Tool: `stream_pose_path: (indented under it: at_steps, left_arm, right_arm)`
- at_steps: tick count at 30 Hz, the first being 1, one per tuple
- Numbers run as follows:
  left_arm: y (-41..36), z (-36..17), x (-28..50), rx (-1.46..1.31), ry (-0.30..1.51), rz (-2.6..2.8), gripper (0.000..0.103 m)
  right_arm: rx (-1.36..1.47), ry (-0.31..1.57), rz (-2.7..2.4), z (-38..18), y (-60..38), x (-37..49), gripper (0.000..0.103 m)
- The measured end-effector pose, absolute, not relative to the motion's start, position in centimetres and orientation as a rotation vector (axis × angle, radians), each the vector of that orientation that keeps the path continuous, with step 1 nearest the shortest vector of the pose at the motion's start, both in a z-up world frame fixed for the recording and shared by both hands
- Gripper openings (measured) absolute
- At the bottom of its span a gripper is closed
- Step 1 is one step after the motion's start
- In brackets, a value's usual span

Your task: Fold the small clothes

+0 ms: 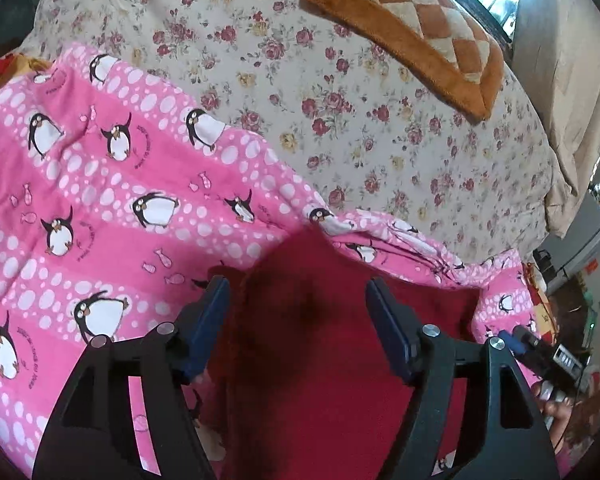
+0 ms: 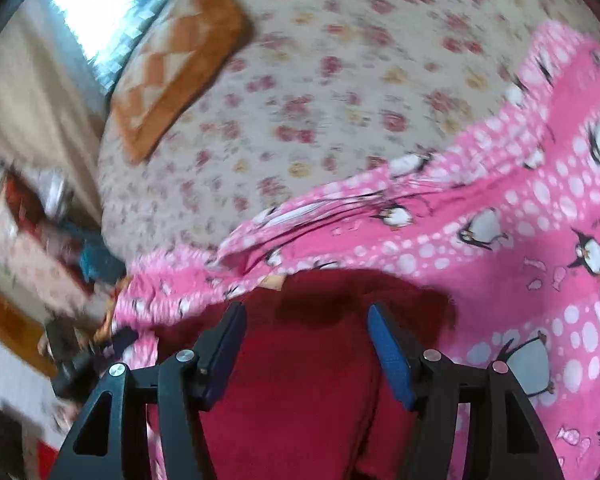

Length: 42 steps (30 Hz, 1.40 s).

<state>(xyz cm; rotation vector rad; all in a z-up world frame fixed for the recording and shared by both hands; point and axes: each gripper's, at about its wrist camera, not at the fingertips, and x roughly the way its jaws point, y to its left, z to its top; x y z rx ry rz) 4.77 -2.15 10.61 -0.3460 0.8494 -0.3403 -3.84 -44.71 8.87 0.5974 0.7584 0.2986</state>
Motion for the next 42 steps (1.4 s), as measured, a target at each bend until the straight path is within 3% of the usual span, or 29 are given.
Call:
stream_pose_path:
  at_steps: [11, 17, 30, 37, 42]
  left_arm:
    - [-3.6, 2.6, 7.6, -0.228, 1.072, -0.179, 0.071]
    - [-3.2, 2.6, 7.2, -0.247, 1.065, -0.182, 0.071]
    - [-2.9, 5.9, 0.6, -0.15, 1.029, -0.224, 0.071]
    - [-2.8, 3.9, -3.1, -0.109, 1.088, -0.202, 0.071]
    - [-1.7, 3.7, -4.6, -0.183, 1.076, -0.192, 0.071]
  right_arm:
    - [0.355, 0.983, 0.086, 3.1, -40.7, 4.1, 0.059]
    - [0.261, 0.986, 0.02, 2.0, -39.8, 5.4, 0.059]
    - [0.234, 1.01, 0.098, 6.3, -40.2, -4.3, 0.059]
    - [0.09, 1.068, 0.083, 3.6, -38.6, -7.8, 0.059]
    - [0.12, 1.034, 0.089, 6.2, -38.2, -8.3, 0.059]
